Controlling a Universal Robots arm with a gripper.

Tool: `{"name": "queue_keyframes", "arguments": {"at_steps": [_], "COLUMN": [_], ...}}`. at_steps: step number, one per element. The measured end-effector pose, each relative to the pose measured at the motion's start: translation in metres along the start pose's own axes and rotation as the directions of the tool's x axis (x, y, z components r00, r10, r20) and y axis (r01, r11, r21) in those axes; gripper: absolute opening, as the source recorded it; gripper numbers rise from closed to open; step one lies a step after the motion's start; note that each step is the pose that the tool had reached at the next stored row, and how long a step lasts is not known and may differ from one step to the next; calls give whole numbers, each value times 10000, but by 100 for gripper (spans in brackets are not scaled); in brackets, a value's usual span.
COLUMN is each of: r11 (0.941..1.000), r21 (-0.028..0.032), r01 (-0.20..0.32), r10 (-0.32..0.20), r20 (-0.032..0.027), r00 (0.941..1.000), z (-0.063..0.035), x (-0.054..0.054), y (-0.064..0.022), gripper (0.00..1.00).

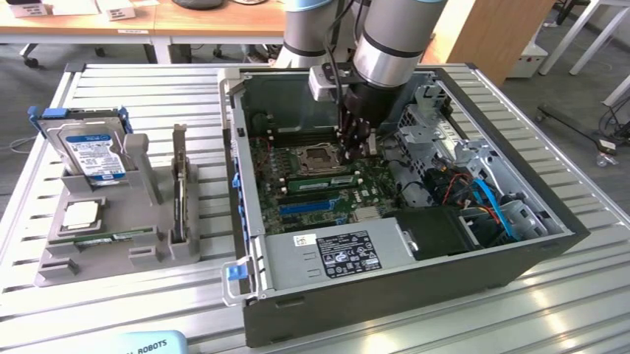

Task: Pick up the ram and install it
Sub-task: 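Press down the ram until it locks into place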

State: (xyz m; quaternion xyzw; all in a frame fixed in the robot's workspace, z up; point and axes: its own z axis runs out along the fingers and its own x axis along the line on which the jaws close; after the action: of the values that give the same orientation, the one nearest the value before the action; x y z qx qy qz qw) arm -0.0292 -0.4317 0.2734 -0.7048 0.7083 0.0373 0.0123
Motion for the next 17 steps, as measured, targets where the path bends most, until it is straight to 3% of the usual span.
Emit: {"name": "queue_keyframes", "arguments": {"at_steps": [17], "r11": [10000], "r21": [0], "r01": [0], "r10": [0], "r20": [2], "r00": [10000], "z": [-11], "x": [-3], "y": [-335], "gripper": [10]}}
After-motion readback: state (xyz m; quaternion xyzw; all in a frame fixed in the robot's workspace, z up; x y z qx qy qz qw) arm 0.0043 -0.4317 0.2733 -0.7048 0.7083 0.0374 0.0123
